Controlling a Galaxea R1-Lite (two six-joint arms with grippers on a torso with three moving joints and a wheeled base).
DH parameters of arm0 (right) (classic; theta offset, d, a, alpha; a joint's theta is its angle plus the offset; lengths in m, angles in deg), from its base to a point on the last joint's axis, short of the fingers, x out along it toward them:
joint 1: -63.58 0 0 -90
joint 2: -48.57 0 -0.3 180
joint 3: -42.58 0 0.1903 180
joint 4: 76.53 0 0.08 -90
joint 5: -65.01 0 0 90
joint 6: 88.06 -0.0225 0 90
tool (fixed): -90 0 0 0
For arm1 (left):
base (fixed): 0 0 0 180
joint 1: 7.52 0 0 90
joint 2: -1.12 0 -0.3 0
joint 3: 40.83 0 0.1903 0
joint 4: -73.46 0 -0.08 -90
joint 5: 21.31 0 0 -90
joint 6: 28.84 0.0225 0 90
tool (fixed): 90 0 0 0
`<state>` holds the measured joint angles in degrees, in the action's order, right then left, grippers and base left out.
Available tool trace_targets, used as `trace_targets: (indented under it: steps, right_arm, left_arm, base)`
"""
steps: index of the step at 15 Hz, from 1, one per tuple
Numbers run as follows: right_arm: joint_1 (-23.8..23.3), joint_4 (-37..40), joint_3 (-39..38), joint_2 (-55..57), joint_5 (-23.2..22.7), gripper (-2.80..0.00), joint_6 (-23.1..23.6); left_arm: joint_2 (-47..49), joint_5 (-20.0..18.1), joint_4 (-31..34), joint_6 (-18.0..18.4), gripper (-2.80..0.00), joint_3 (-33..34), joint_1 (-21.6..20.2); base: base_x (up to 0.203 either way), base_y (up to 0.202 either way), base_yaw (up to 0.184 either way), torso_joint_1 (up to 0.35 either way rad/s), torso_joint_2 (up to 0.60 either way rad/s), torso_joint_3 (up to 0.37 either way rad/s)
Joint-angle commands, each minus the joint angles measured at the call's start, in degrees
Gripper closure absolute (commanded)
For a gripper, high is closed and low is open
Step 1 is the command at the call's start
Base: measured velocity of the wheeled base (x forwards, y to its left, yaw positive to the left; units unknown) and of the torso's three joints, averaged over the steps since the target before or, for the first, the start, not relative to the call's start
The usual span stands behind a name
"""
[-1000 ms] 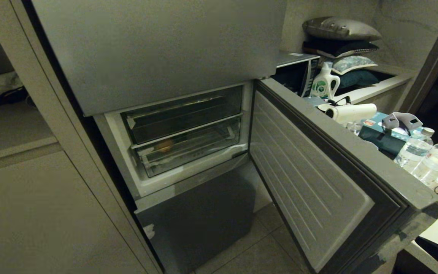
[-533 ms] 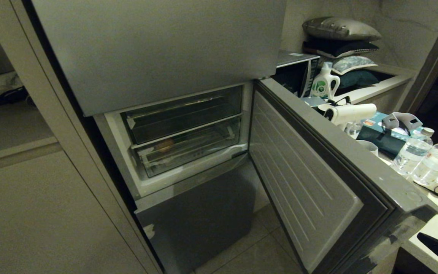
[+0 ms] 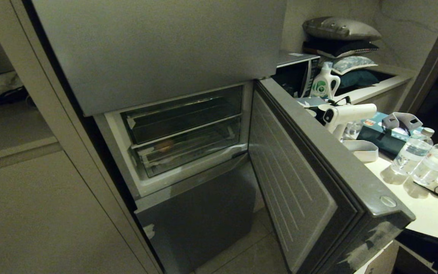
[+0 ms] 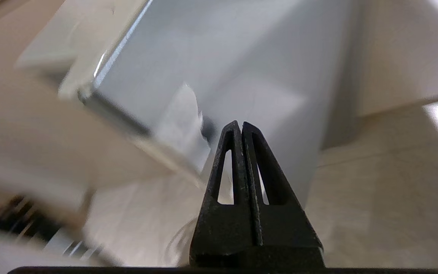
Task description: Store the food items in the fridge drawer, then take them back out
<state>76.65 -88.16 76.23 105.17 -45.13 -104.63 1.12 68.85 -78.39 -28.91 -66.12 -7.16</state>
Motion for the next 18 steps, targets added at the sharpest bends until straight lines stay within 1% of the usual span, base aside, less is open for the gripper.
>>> trace_targets:
  steps: [1, 3, 5, 8, 9, 13, 16, 17, 18]
  right_arm:
    - [8.14, -0.34, 1.32, 3.26, 0.13, 0.00, -0.16]
    - [12.43, -0.66, 4.62, 8.65, 0.17, 0.00, -0.30]
    - [15.44, -2.49, 8.81, 15.73, 0.18, 0.00, -0.36]
    - [19.82, -8.10, 15.77, 28.97, 0.52, 0.00, -0.38]
    - [21.40, -10.07, 18.70, 33.75, 1.29, 0.00, -0.39]
    - [26.84, -20.46, 33.37, 53.57, 5.59, 0.00, -0.38]
    - [30.06, -28.06, 46.41, 64.66, 8.17, 0.00, -0.39]
    - [30.69, -29.43, 49.31, 66.51, 10.26, 0.00, -0.61]
    - [31.06, -30.80, 50.63, 67.22, 13.33, 0.00, -1.05]
  left_arm:
    - [0.09, 0.02, 0.04, -0.01, 0.00, -0.01, 0.00]
    - [0.09, 0.02, -0.03, -0.01, 0.00, -0.01, 0.00]
    - [0.09, 0.02, 0.04, -0.01, 0.00, -0.01, 0.00]
    - [0.09, 0.02, 0.04, -0.01, 0.00, -0.01, 0.00]
    - [0.09, 0.02, 0.04, -0.01, 0.00, -0.01, 0.00]
    - [0.09, 0.02, 0.04, -0.01, 0.00, -0.01, 0.00]
    - [0.09, 0.02, 0.04, -0.01, 0.00, -0.01, 0.00]
    - [0.09, -0.06, 0.04, -0.01, 0.00, -0.01, 0.00]
    - [0.09, 0.02, 0.04, -0.01, 0.00, -0.01, 0.00]
  base:
    - [0.000, 0.000, 0.000, 0.000, 0.00, 0.000]
    - [0.000, 0.000, 0.000, 0.000, 0.00, 0.000]
    - [0.000, 0.000, 0.000, 0.000, 0.00, 0.000]
    - [0.000, 0.000, 0.000, 0.000, 0.00, 0.000]
    - [0.000, 0.000, 0.000, 0.000, 0.00, 0.000]
    - [0.000, 0.000, 0.000, 0.000, 0.00, 0.000]
    - [0.000, 0.000, 0.000, 0.000, 0.00, 0.000]
    - [0.000, 0.000, 0.000, 0.000, 0.00, 0.000]
    - [0.000, 0.000, 0.000, 0.000, 0.00, 0.000]
